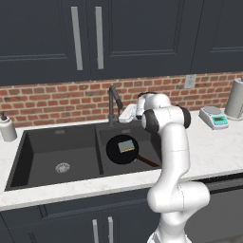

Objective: Pick the pan and sponge and place them into the sink. Then turn on the water.

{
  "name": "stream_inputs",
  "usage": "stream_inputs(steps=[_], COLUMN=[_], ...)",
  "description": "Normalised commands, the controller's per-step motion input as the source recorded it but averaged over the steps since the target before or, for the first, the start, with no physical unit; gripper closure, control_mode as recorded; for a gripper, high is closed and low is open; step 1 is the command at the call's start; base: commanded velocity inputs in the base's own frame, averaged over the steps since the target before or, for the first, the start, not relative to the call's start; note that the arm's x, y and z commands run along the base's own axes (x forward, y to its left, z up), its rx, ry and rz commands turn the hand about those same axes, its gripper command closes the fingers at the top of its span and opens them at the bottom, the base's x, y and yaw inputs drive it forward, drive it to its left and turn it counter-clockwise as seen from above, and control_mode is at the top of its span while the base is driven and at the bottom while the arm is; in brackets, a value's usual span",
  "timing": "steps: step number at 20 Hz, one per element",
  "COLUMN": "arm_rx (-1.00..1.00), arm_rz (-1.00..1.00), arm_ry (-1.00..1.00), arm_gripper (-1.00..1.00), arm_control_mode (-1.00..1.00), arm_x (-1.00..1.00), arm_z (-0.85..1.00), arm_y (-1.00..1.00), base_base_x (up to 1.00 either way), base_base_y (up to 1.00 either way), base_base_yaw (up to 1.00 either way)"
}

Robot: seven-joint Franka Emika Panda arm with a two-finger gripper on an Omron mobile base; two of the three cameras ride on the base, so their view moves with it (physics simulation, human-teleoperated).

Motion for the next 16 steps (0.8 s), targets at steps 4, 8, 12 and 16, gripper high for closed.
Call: stream_inputs(steps=[4, 8, 12, 16], arm_rx=[0.03, 0.03, 0.02, 0.0], arm_rz=[-0.02, -0.02, -0.02, -0.03], arm_ry=[0.0, 0.0, 0.0, 0.0], arm_gripper=[-1.0, -1.0, -1.0, 1.0], arm_control_mode=[-1.0, -1.0, -1.0, -1.0], arm_x=[0.14, 0.2, 0.2, 0.24], arm_z=[0.0, 0.0, 0.0, 0.0], arm_y=[0.0, 0.0, 0.0, 0.03], base_base_x=[0.0, 0.0, 0.0, 0.0], base_base_y=[0.0, 0.0, 0.0, 0.0], base_base_yaw=[0.0, 0.0, 0.0, 0.0])
